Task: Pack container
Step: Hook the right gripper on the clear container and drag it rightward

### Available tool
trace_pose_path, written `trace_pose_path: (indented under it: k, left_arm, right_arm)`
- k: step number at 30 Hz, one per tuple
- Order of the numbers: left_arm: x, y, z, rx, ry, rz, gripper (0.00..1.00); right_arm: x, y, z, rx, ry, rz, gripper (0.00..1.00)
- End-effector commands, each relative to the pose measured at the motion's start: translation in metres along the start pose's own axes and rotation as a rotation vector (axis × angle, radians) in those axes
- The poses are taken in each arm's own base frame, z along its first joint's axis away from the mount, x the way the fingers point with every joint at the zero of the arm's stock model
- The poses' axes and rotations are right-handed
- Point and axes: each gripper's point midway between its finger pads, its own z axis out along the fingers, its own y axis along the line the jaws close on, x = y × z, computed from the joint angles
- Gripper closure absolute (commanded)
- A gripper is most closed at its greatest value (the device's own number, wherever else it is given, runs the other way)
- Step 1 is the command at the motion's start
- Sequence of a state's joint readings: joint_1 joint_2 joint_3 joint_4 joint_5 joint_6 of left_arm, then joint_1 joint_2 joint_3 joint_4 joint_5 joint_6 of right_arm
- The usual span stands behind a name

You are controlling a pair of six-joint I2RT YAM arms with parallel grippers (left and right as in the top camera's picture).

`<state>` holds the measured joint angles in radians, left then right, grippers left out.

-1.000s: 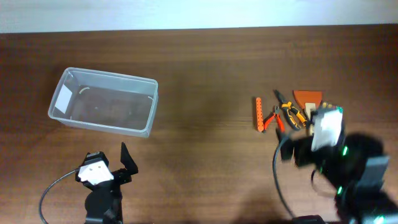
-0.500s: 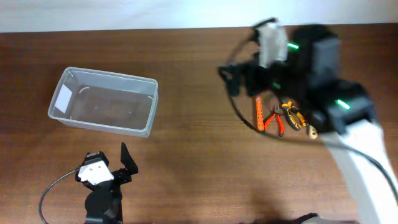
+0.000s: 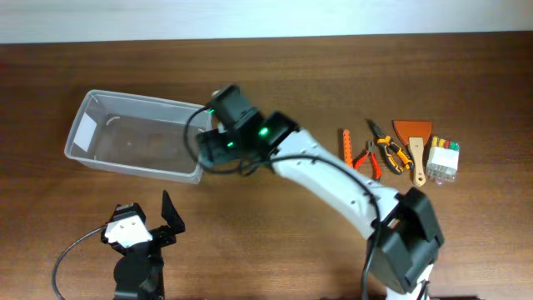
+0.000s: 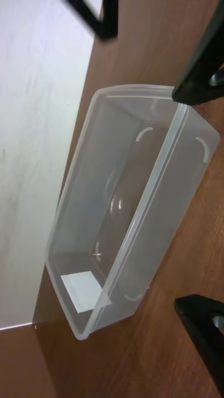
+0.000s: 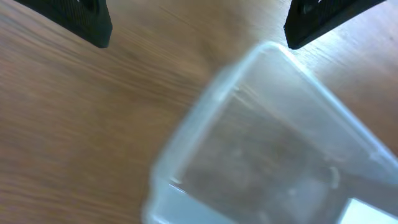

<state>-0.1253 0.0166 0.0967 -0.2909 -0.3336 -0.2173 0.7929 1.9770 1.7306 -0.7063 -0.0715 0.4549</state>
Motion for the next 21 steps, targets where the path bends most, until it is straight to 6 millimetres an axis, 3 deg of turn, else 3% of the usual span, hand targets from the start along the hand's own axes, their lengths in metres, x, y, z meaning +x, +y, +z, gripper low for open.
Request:
trace_pose_path:
  k: [1,6,12,21]
  left_arm:
    - [0.001,0.000,0.000,0.001,0.000,0.010,0.01]
    - [0.001,0.000,0.000,0.001,0.000,0.010,0.01]
    - [0.001,0.000,0.000,0.001,0.000,0.010,0.01]
    - [0.001,0.000,0.000,0.001,0.000,0.010,0.01]
  right_arm:
    - [-0.009,0.016,0.007,0.045,-0.075,-0.019,0.10]
    - [-0.003,0.011,0.034,0.087,-0.072,-0.007,0.11]
    - [0.006,-0.006,0.061,0.121,-0.037,0.037,0.20]
    - [0.008,-0.014,0.069,0.137,-0.026,0.043,0.30]
